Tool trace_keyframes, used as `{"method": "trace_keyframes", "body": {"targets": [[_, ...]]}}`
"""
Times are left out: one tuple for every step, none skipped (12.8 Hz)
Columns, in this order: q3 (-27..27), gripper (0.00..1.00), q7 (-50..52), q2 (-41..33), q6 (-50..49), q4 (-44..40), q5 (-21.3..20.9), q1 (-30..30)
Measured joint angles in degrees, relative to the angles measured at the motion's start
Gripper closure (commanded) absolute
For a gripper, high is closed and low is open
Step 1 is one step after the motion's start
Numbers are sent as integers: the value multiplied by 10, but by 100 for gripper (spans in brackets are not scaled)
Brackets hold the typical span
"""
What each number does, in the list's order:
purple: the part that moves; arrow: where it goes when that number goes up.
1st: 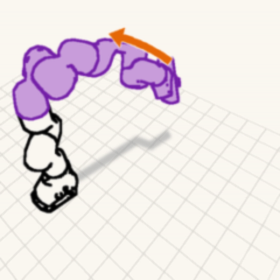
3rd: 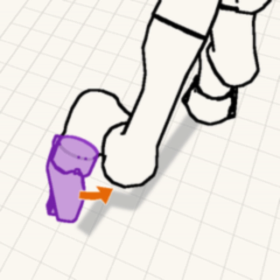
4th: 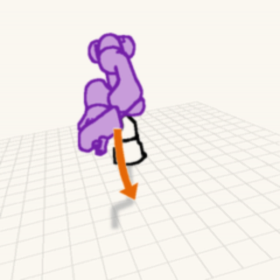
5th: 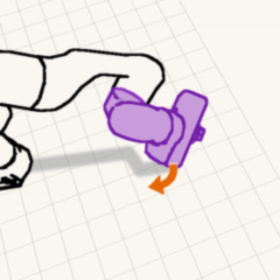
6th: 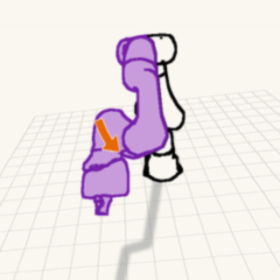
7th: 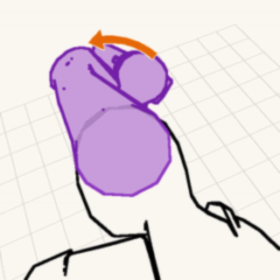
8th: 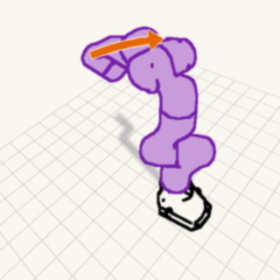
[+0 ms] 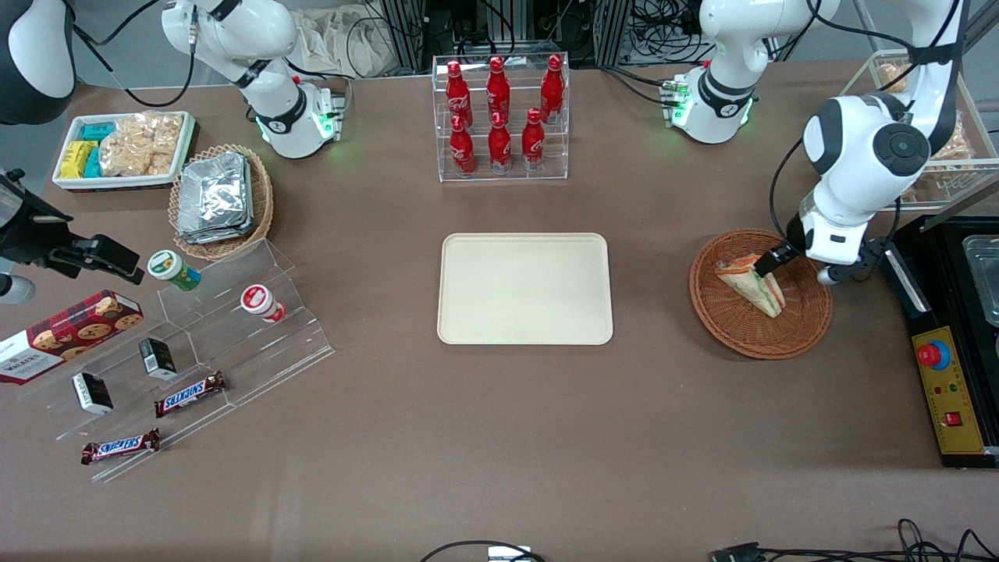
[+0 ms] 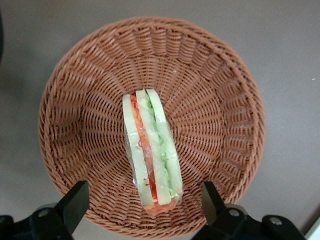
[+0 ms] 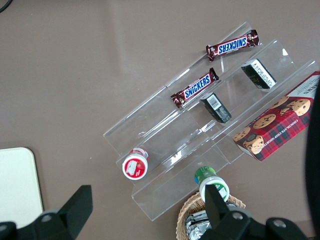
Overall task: Place sandwich from basket to tray
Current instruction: 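Lower the open left gripper around the wrapped sandwich in the basket, then close the left gripper on the sandwich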
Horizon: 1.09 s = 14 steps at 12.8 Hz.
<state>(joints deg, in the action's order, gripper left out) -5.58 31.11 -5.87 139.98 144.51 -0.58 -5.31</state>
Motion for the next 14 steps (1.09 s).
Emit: {"method": "trace_keyframes", "body": {"targets": [[0,0,8,5,12,7,0,0],[-1,0,15,12,27,13,0,0],[-1,0,20,21,48,20,0,1],[-1,0,21,29,67,28,0,1],[-1,0,22,37,82,34,0,1],[-1,0,22,45,95,39,0,1],[-1,0,23,51,107,43,0,1],[-1,0,23,58,120,47,0,1],[-1,0,23,64,133,51,0,1],[-1,0,23,70,144,55,0,1],[-1,3,24,76,154,57,0,1],[-1,17,25,82,161,58,0,1],[-1,45,25,88,168,59,0,1],[-1,69,26,92,174,59,0,1]]}}
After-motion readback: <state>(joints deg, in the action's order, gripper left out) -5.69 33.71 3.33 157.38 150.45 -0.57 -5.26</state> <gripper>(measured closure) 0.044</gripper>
